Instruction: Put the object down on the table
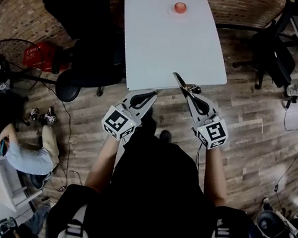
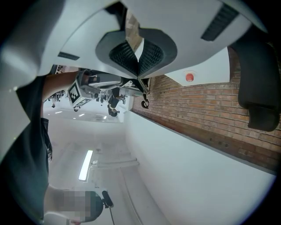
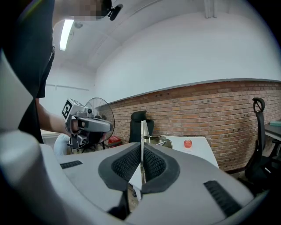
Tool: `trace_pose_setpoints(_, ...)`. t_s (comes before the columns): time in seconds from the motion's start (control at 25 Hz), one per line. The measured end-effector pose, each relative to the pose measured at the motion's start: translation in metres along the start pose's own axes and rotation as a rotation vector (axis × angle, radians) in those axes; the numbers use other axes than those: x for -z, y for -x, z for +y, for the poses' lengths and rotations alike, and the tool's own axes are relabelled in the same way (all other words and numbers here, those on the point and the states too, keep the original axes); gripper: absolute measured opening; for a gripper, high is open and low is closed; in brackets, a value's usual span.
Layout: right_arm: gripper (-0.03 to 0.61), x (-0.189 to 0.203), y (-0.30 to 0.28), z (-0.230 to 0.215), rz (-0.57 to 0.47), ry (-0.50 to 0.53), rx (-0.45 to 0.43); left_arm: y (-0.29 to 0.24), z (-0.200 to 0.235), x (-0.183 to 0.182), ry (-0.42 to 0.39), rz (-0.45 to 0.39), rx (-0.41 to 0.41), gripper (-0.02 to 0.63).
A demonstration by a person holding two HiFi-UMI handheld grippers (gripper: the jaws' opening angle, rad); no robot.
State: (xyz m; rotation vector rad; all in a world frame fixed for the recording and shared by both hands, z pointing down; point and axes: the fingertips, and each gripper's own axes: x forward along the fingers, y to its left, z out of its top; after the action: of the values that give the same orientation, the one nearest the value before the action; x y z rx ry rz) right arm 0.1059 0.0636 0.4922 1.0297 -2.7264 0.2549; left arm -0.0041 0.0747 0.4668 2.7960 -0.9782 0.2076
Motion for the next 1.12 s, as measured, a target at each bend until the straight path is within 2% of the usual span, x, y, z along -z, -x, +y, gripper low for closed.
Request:
trace_pose_setpoints(0.2,-0.002,-0.011,-0.018,-0.014,-0.021,-0.004,0.034,-0.016,0.023,-0.008,-0.008,-0.004,0.032,0.021)
trace_pose_setpoints(0.44,-0.002,-0.011,-0.042,-0.027,0.009,-0.024,0.065,-0.028,0.054,-0.015,-0.013,0.002,0.068,0.021)
trace_pose_setpoints(0.88,-0.002,-0.028,-0.084,-0.043,-0.033,-0.018,0.120,-0.040,0.103,-0.021,-0.018,0.010,0.126,0.021)
trace_pose_setpoints(1.12,-0.002,-0.028,-0.100,-0.046,0.010,-0.056,0.150,-0.044,0.125,-0.020,-0.017,0.018,0.154,0.021)
